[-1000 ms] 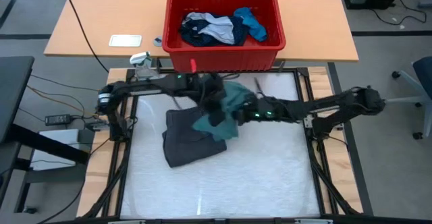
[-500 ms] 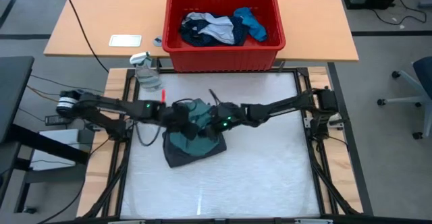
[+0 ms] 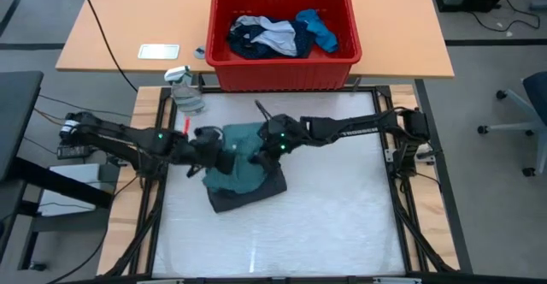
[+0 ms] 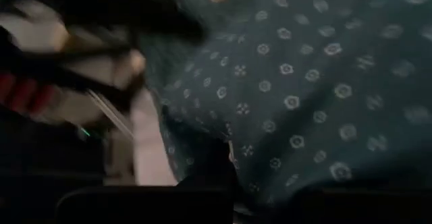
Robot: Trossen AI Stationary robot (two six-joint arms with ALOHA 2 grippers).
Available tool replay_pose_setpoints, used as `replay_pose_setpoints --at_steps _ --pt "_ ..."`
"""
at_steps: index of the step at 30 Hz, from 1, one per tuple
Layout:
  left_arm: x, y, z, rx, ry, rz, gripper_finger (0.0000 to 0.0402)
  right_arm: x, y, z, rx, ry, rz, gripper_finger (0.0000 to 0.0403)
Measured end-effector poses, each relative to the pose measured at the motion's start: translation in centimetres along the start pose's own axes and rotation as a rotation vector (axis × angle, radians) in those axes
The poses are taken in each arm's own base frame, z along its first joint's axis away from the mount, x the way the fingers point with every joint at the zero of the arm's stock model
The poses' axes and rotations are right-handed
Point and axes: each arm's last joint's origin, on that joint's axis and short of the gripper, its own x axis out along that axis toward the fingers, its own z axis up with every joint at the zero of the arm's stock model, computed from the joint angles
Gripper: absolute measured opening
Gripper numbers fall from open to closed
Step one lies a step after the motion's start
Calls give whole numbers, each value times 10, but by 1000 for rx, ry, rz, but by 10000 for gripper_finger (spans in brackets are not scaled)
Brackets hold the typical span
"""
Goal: Fold laundry
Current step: Stack the dark green shirt on top of the gray shorts
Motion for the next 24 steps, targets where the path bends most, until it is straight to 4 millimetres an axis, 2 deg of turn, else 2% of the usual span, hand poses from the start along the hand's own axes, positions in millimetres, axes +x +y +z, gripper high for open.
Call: replay_pose_setpoints --at_steps 5,8,11,14,18,22,24 --pt "34 3 -36 -76 22 81 4 1 -32 -24 4 180 -145 29" --pt "55 10 -56 -128 35 113 10 -2 -52 -28 25 240 -133 60" --pt "63 17 -66 -173 53 144 27 -7 -62 -28 96 322 -68 100" --pt "59 13 -62 -177 55 121 50 -16 -61 -24 149 357 -12 136" --pt "40 -1 -43 -123 -4 40 77 -35 -47 -15 195 311 24 160" --pt "15 -12 -19 -28 -101 -13 97 -51 -31 -4 138 151 -8 160" --pt "9 -15 -9 25 -162 -21 103 -53 -26 2 87 49 -36 157"
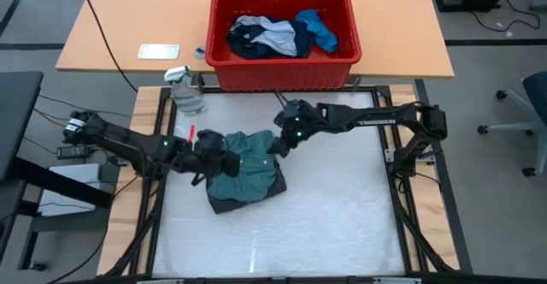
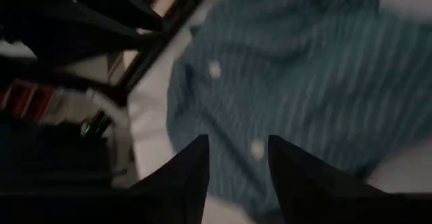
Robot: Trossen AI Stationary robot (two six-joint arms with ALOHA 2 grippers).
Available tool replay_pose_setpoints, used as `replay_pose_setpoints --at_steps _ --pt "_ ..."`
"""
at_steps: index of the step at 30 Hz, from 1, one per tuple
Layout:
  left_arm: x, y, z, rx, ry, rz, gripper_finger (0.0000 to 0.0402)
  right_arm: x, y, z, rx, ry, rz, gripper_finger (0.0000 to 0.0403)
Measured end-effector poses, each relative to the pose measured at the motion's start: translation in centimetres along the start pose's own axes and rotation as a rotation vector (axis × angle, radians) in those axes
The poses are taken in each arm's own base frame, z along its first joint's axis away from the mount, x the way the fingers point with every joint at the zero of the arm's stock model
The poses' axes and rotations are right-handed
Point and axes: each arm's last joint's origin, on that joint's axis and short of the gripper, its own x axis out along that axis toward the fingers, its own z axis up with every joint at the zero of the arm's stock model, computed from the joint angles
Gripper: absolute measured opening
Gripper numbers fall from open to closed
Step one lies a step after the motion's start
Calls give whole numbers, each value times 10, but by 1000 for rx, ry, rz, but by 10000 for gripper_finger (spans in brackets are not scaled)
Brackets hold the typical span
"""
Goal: Fold laundry
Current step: Stack the dark green shirt on top of the gray shorts
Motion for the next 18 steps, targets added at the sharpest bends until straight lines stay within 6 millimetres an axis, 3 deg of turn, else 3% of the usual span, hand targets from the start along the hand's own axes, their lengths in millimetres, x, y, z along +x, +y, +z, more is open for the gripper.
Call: replay_pose_setpoints --at_steps 4,8,12,15,18 --pt "16 7 6 41 2 42 104 26 -12 5 6 -52 -10 146" --pt "41 18 -4 69 34 96 104 55 -23 3 19 -58 36 137" --pt "60 50 -22 25 113 303 104 86 -39 -9 -1 -53 -42 129" --pt "62 68 -36 -61 175 393 102 104 -48 -16 -29 -28 -26 126" --pt "55 74 -48 -86 216 404 93 109 -44 -19 -62 27 82 126"
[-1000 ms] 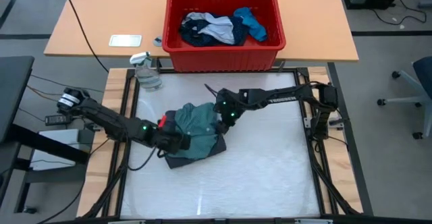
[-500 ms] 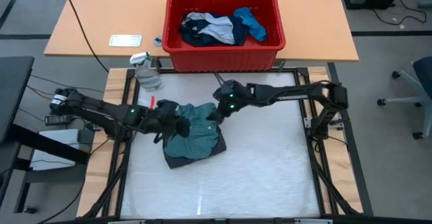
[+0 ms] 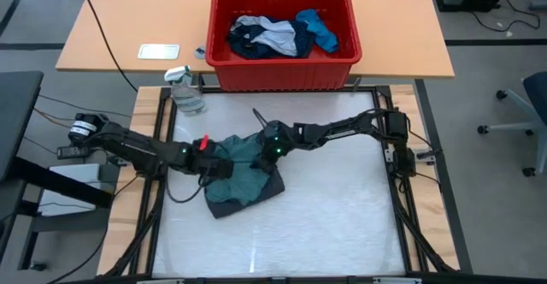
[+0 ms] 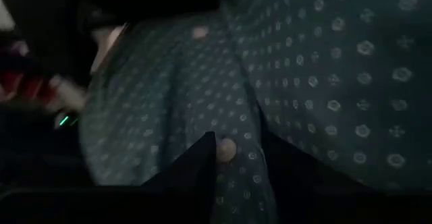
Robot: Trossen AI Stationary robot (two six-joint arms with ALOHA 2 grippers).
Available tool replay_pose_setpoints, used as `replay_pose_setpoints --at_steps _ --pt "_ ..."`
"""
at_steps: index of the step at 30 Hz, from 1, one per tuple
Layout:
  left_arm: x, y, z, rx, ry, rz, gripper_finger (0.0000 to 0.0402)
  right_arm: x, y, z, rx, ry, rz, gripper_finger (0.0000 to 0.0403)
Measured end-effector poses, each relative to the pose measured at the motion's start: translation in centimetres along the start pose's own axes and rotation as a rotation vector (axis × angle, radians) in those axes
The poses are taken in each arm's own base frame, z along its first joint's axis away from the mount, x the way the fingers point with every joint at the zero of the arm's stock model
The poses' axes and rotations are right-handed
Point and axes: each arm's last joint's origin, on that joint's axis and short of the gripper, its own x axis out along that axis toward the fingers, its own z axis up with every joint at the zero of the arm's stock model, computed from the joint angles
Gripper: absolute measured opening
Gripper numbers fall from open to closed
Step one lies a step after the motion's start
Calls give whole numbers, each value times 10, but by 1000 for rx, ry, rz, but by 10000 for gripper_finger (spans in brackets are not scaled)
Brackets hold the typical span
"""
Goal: Fold laundry
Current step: Stack the dark green shirt on top of the gray shorts
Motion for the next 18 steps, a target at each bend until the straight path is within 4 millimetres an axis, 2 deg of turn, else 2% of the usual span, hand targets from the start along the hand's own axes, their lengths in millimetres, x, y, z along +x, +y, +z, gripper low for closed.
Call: replay_pose_setpoints --at_steps 3,6,9,14,16,18 --pt "-9 -2 -6 -3 9 -40 83 -9 16 1 -19 13 49 126" --pt "-22 -4 -6 1 -6 -56 76 -38 42 13 -66 -78 68 126" --pt "-42 -6 1 22 -45 -58 76 -69 56 25 -112 -176 19 126" --pt "-85 -16 21 117 -131 -119 76 -105 57 34 -152 -230 -105 126" --pt "-100 -28 28 187 -187 -219 75 -111 48 33 -129 -189 -161 126" --pt "-105 -44 30 270 -238 -353 74 -110 33 30 -88 -139 -208 126"
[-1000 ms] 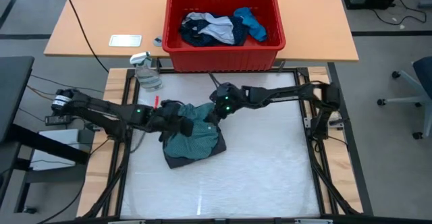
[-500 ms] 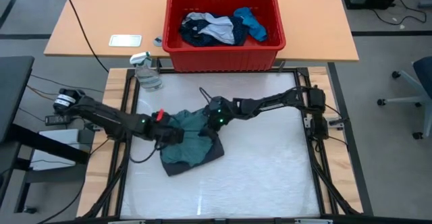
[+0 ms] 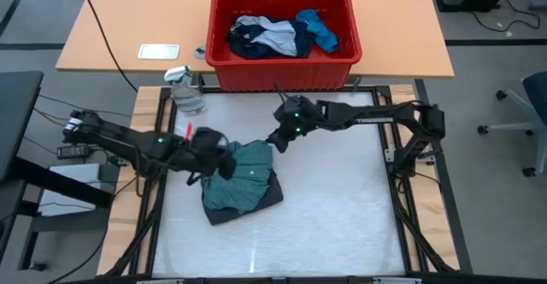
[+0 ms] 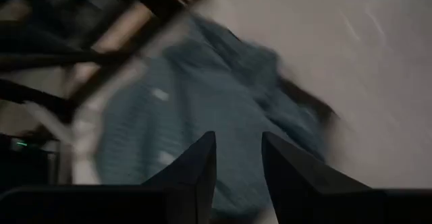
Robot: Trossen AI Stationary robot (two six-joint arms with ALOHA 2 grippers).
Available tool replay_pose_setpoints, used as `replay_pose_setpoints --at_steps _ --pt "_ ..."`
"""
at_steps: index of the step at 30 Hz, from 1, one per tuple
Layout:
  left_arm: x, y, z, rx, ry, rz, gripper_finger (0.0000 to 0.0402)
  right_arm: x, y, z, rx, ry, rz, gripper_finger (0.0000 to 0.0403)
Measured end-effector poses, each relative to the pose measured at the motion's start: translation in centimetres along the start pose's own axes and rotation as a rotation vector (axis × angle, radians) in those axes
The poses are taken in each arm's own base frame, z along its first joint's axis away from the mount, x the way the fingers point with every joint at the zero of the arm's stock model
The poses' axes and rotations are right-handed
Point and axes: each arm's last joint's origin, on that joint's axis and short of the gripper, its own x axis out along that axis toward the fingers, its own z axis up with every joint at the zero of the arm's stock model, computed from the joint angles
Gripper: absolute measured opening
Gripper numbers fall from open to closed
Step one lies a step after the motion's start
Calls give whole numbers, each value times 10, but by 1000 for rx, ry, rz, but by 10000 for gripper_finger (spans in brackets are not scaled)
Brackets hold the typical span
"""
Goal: Fold laundry
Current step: Stack the dark green shirt on top of the gray shorts
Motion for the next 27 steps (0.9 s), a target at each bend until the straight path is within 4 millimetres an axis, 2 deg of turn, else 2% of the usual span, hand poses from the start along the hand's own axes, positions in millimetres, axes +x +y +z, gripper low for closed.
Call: replay_pose_setpoints --at_steps 3,6,10,14,17,20,27 --pt "25 -20 -1 96 -38 -181 67 1 -19 -4 48 36 -32 126" --pt "64 -25 -14 130 22 -255 54 -3 -33 -5 98 44 -27 126" --pt "107 -17 -42 117 176 -194 36 -16 -35 -3 105 41 -20 126" --pt "131 -8 -73 89 310 -122 20 -34 -31 0 71 8 -13 126" --pt "136 0 -89 47 313 -97 13 -49 -29 4 54 -26 -25 126" --pt "133 10 -101 26 320 -92 10 -65 -28 7 37 -55 -47 126" --pt "97 40 -134 67 403 -61 10 -98 -26 12 14 -108 -49 126"
